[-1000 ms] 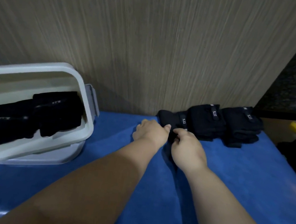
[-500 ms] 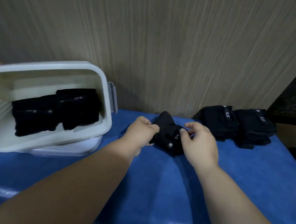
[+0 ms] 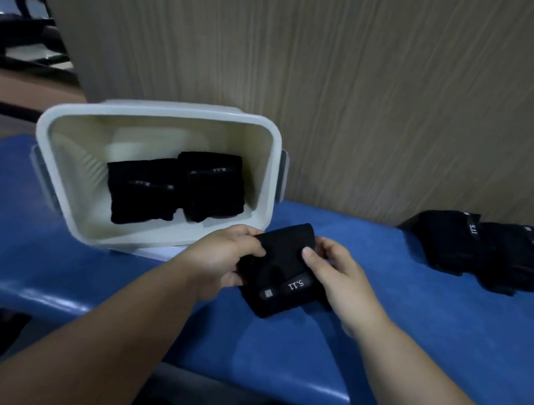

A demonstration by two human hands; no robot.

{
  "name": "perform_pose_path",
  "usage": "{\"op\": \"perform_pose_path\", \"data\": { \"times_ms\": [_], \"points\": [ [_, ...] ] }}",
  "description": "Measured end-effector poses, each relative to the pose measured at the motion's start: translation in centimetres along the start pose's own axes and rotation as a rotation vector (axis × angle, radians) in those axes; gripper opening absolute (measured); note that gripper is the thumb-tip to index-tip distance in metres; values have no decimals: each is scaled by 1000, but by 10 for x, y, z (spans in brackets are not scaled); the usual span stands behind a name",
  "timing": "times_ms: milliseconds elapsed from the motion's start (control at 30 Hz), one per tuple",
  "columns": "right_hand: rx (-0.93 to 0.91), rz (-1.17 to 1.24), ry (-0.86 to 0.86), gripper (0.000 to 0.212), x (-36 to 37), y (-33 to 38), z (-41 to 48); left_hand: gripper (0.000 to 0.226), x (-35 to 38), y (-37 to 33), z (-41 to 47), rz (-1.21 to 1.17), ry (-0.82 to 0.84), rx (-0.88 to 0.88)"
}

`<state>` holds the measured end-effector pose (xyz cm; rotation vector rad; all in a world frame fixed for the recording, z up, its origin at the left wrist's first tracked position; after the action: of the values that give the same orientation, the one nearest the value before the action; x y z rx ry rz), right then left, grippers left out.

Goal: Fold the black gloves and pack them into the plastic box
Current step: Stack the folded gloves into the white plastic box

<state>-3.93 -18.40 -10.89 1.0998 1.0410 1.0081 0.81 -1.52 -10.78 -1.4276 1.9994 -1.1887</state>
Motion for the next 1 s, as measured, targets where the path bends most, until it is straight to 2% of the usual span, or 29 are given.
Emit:
{"op": "perform_pose_path", "data": {
  "times_ms": [133, 200, 300, 400, 500, 600, 800, 1000],
  "points": [
    [134, 349, 44, 16, 39, 3, -5, 18, -14, -1, -6, -20, 52, 14],
    [155, 420, 59, 20, 52, 7, -3, 18, -23, -1, -9, -28, 61, 8],
    [148, 485, 89, 38, 71, 13, 0, 18, -39, 0, -15, -57, 56, -5],
    [143, 540, 94, 43, 89, 16, 3, 23, -54, -1, -19, -105, 59, -7],
    [115, 542, 47, 39, 104, 20, 9, 28, -72, -7, -25, -153, 12, 16],
    [82, 490, 36, 33, 121, 30, 17, 16, -92, -15, -31, -229, -75, 64],
    [35, 396, 128, 5, 149, 53, 33, 20, -129, -30, -38, -356, -231, 167],
    [-39, 242, 68, 10, 164, 72, 61, 31, -142, -43, -46, -432, -318, 241]
  ]
}}
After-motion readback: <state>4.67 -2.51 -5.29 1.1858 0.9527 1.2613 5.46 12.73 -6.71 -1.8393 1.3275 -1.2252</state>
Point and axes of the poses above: each hand's wrist, its own z-axis towards the middle knuckle, its own x-axis out of the palm, y = z × x, the point moved 7 cm from there along z, towards the middle knuckle, and after that the axes turned 13 degrees about -x, right-handed, at the moved point
